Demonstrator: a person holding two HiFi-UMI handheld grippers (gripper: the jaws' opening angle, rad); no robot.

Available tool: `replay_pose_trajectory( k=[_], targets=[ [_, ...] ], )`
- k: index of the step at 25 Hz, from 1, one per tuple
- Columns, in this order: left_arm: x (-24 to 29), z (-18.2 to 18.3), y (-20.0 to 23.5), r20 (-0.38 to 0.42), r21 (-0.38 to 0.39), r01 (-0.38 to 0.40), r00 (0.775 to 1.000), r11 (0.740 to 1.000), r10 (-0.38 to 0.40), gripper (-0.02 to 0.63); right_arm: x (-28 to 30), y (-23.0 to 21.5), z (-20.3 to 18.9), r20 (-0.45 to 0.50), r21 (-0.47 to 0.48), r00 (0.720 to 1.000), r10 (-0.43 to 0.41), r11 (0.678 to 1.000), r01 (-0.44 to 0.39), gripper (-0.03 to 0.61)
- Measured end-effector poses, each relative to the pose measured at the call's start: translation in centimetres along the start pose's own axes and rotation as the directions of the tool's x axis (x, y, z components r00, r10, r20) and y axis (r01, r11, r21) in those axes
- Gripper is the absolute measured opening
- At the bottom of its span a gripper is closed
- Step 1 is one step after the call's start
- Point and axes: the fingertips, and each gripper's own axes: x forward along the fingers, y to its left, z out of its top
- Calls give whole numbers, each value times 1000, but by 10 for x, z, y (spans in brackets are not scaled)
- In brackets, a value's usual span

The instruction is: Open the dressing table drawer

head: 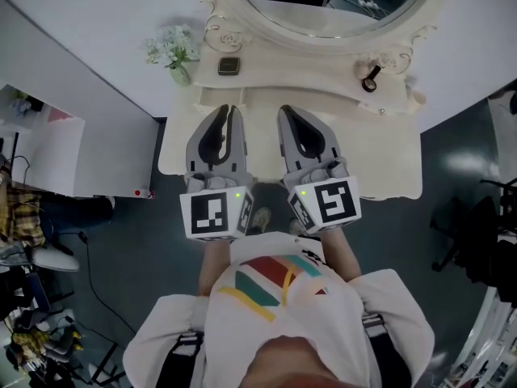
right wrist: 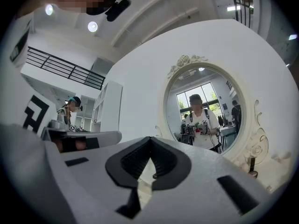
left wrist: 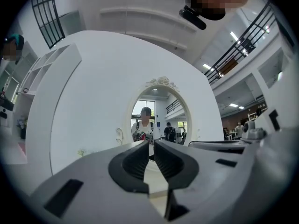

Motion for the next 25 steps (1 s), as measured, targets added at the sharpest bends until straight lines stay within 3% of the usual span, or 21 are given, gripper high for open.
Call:
replay_pose_trajectory(
  k=[6, 25],
  targets=[
    [-14, -6, -6, -9, 3, -41, 999, 999, 41, 8, -15, -8, 1, 1, -17, 1000, -20, 1000, 20, 0],
    [-17, -2, -2, 5, -3, -58, 998, 998, 58, 6, -23, -7, -2, -22, -58, 999, -38, 998, 37, 0]
  ],
)
